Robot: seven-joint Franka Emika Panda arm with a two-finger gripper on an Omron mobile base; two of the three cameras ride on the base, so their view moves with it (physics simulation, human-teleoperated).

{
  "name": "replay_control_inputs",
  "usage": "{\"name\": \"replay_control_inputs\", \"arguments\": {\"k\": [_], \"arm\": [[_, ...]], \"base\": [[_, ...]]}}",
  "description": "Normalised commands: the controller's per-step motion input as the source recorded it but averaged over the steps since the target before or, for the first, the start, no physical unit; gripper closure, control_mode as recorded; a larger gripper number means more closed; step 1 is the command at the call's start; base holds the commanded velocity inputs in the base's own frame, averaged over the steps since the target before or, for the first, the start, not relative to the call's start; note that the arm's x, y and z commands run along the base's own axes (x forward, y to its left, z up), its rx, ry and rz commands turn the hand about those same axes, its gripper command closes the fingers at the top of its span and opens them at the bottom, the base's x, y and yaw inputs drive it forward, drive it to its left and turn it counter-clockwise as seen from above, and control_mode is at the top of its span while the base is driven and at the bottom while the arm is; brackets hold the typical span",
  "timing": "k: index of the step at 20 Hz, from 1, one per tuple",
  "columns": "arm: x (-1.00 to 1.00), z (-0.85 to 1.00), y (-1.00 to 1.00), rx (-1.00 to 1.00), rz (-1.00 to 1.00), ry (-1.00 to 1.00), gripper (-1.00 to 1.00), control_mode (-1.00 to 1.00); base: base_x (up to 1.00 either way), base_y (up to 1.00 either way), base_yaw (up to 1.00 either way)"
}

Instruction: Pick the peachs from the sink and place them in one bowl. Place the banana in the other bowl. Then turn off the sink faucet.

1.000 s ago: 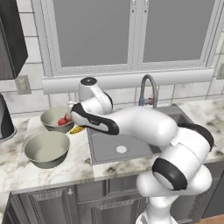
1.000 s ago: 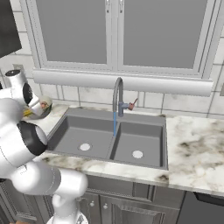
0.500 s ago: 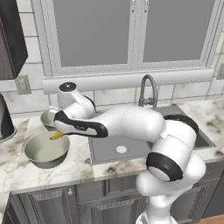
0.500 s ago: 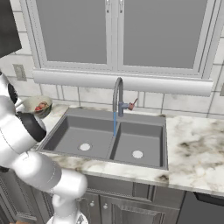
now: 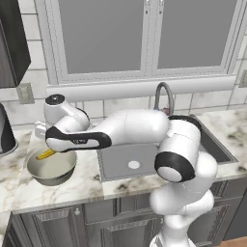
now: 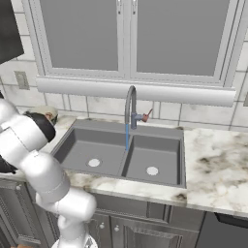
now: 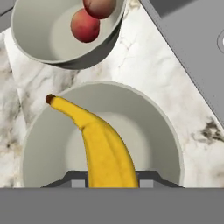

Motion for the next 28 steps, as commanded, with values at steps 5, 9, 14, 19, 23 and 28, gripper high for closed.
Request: {"name": "replay_control_inputs", "arguments": {"k": [5, 9, 14, 19, 23, 28], "arm": [[-0.02, -0.22, 0.30, 0.00, 0.00, 0.06, 1.00, -1.00], [0.04, -0.22, 0.02, 0.00, 0.00, 0.06, 1.00, -1.00], [0.20, -0.22, 0.00, 0.00, 0.00, 0.02, 1.00, -1.00], [0.28, -0.32, 0.00, 0.00, 0.00, 0.00, 1.00, -1.00], [0.21, -0.40, 0.00, 0.00, 0.00, 0.00, 1.00, -1.00], [0.25, -0.35, 0.00, 0.00, 0.00, 0.00, 1.00, -1.00]], "base": [[0.00, 0.00, 0.00], [0.00, 0.00, 0.00], [0.00, 0.00, 0.00], [0.00, 0.00, 0.00], [0.00, 0.00, 0.00], [0.00, 0.00, 0.00]]}}
